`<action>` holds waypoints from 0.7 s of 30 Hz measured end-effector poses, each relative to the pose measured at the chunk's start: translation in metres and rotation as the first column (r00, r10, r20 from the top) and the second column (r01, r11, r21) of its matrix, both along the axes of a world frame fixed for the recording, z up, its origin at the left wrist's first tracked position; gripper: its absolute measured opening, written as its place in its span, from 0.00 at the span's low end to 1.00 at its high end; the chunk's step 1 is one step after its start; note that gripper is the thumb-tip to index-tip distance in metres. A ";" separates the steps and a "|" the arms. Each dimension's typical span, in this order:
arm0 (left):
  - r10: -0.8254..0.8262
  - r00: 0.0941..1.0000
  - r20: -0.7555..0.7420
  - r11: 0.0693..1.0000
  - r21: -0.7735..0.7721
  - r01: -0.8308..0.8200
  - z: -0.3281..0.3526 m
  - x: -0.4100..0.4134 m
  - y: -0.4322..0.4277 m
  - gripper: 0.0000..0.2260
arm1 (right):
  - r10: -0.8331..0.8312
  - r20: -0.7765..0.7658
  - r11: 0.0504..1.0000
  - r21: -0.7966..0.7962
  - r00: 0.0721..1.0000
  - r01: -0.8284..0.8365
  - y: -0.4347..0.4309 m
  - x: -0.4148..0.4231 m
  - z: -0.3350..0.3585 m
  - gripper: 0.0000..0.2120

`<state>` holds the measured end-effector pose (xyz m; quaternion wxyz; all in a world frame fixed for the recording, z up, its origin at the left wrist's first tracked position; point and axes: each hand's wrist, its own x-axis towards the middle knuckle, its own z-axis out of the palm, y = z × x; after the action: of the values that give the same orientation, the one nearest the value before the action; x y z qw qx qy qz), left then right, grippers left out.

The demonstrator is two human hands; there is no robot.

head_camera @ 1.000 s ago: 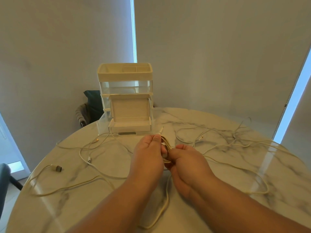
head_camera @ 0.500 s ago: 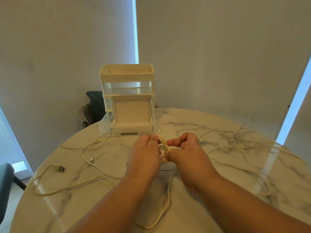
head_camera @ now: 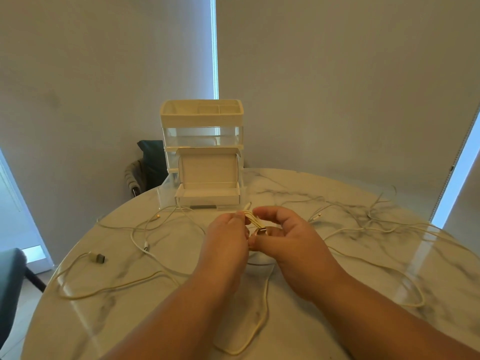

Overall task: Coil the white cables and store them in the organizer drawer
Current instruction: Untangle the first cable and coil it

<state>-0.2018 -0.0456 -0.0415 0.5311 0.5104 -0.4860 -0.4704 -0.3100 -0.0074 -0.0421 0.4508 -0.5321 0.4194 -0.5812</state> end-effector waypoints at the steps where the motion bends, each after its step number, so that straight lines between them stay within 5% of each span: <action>1: -0.003 1.000 -0.014 1.000 -0.012 0.003 0.000 0.001 0.002 0.13 | -0.043 -0.075 0.999 -0.029 0.996 0.041 0.001 -0.001 0.002 0.17; 5: 0.040 0.999 0.027 0.999 -0.033 -0.039 0.003 0.002 0.003 0.15 | -0.257 -0.190 0.965 -0.099 0.948 0.242 -0.001 -0.005 0.002 0.07; 12: 0.079 0.952 -0.295 0.996 0.055 -0.066 0.004 0.000 0.006 0.14 | -0.325 -0.130 0.945 -0.084 0.937 0.316 -0.003 0.002 -0.005 0.04; 17: 0.005 0.893 -0.451 0.997 0.076 0.033 0.008 0.000 0.005 0.13 | -0.480 -0.468 0.850 -0.457 0.742 0.262 0.003 -0.006 0.003 0.06; 21: 0.033 0.916 -0.401 0.995 0.100 0.008 0.010 0.004 0.003 0.11 | -0.406 -0.600 0.880 -0.459 0.689 0.119 0.001 -0.010 0.005 0.07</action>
<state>-0.1974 -0.0421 -0.0318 0.5964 0.4319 -0.3391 -0.5855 -0.3204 -0.0060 -0.0374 0.0617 -0.7176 0.5054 -0.4751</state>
